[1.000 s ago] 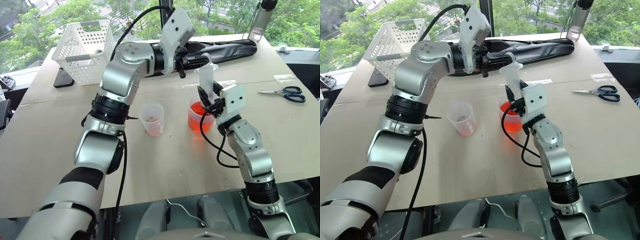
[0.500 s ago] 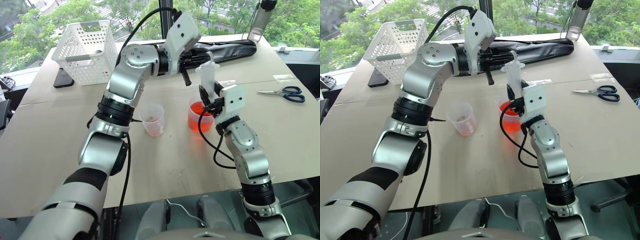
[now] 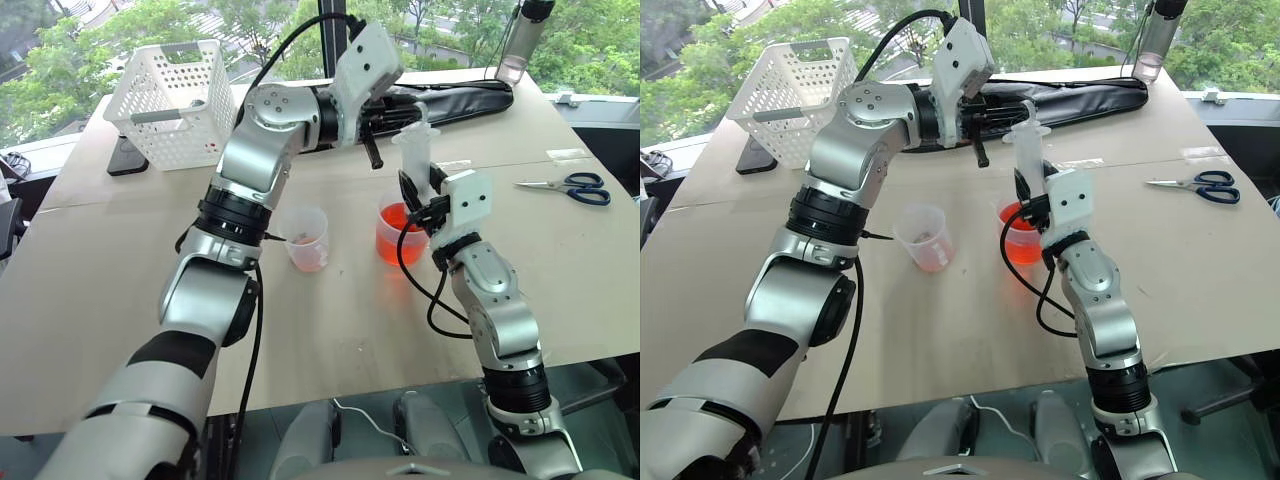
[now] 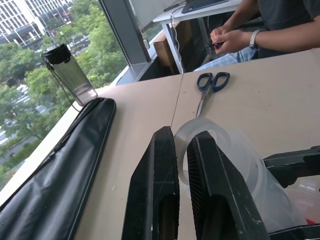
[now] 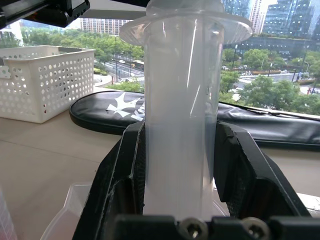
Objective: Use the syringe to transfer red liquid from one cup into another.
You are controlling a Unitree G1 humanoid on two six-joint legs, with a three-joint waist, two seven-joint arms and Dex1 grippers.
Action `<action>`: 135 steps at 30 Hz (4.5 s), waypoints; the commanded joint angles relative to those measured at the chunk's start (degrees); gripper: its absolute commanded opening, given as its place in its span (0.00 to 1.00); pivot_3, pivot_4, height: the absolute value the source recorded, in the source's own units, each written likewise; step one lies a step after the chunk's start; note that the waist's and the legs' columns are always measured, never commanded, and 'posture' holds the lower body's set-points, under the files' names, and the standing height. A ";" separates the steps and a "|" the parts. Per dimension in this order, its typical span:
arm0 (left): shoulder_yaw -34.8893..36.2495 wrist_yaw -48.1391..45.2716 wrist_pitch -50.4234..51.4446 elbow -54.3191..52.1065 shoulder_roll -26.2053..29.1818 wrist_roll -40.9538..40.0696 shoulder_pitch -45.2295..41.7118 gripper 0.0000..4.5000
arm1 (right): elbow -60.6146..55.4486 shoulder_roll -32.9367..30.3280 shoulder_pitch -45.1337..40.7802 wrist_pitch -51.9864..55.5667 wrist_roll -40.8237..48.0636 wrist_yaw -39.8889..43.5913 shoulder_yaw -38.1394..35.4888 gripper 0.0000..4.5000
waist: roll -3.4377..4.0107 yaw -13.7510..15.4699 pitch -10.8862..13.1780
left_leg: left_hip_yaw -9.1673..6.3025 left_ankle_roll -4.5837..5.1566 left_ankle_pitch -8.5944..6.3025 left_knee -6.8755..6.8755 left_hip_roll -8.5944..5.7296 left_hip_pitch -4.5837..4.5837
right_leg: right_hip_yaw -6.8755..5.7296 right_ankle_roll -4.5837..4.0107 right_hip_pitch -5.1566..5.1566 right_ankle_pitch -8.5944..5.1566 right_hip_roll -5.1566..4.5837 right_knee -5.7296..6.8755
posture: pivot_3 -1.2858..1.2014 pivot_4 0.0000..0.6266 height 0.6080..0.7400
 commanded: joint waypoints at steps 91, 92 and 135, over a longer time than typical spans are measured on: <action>14.18 10.53 29.36 -17.93 -4.62 -22.87 11.55 0.37 | -7.80 0.43 -5.68 3.81 6.83 0.26 -2.29 0.32 | -0.03 0.46 -0.01 | -0.09 0.00 -0.01 0.56 -0.04 -0.07 | 0.10 0.00 -0.07 0.00 -0.01 0.56 | 0.52 0.24 1.00; 14.30 10.55 29.31 -18.04 -4.62 -22.95 11.87 0.60 | -7.81 0.92 -5.76 3.98 7.10 0.00 -2.55 0.32 | -0.03 0.46 -0.01 | -0.09 0.00 -0.01 0.56 -0.04 -0.07 | 0.10 0.00 -0.07 0.00 -0.01 0.57 | 0.52 0.24 1.00; 12.76 7.73 25.38 -16.26 -3.20 -21.64 11.65 0.34 | -14.10 -7.72 -2.07 12.14 10.99 5.11 -6.54 0.99 | -0.03 0.87 0.00 | -0.09 0.00 -0.02 0.51 -0.04 -0.08 | 0.08 0.00 -0.06 0.00 0.00 0.48 | 0.52 0.24 1.00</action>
